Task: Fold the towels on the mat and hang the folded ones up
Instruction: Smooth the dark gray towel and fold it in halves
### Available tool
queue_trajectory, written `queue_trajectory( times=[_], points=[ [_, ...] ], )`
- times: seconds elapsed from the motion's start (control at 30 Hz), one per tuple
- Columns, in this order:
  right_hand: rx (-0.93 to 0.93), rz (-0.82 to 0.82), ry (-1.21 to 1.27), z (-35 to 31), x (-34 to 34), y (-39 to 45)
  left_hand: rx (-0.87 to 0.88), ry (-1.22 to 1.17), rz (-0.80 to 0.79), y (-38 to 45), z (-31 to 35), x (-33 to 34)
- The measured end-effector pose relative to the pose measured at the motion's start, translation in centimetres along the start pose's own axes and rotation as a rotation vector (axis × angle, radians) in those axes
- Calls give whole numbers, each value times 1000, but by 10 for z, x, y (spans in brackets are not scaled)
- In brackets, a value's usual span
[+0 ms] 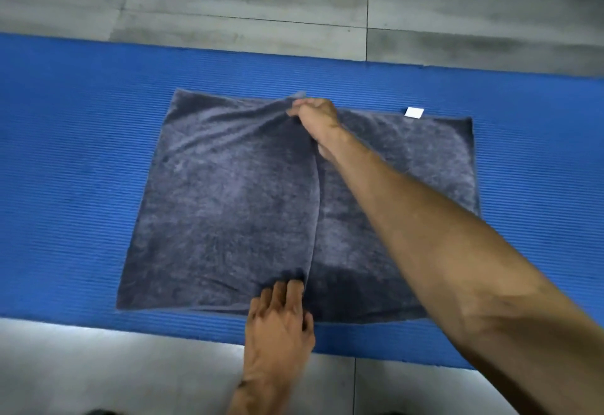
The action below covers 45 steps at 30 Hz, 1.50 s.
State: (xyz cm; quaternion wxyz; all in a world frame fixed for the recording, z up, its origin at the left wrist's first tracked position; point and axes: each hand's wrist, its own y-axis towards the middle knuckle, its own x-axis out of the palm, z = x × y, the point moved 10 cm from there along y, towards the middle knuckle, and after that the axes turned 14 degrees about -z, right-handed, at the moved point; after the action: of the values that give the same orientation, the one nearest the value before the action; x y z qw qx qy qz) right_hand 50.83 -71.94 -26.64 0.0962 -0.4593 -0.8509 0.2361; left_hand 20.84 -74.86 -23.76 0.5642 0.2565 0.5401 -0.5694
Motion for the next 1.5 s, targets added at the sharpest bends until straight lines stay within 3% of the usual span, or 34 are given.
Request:
queue_trajectory(
  times=[0.13,0.23,0.4,0.6,0.67,0.83,0.97,1.07,1.17,1.33,1.4,1.5],
  points=[
    [-80,-14,141,-8,-27,-13,154,-77,181,-15,30,-32],
    [-146,-31,215,-18,-66,-24,345,-115,212,-25,74,-42],
    [-141,7,86,-16,-152,-51,515,-152,60,-21,152,-11],
    [18,-15,-82,21,-208,-59,494,-89,-295,5,198,57],
    [28,-19,-94,27,-212,-61,497,-132,-299,10,202,58],
    [-142,127,124,15,-244,-72,631,-343,-198,1,233,23],
    [-68,138,118,40,-273,-76,594,-307,-279,7,256,45],
    [10,126,140,64,-281,-75,571,-367,-445,12,264,75],
    [-1,138,182,68,-288,-72,604,-353,-470,14,275,79],
    [19,211,-11,71,-299,-74,605,-458,-555,20,276,90],
    [-52,407,-356,56,-301,-90,638,-521,-564,24,268,87],
    [-210,555,-787,40,-248,-125,530,-467,-358,58,219,66]
  ],
)
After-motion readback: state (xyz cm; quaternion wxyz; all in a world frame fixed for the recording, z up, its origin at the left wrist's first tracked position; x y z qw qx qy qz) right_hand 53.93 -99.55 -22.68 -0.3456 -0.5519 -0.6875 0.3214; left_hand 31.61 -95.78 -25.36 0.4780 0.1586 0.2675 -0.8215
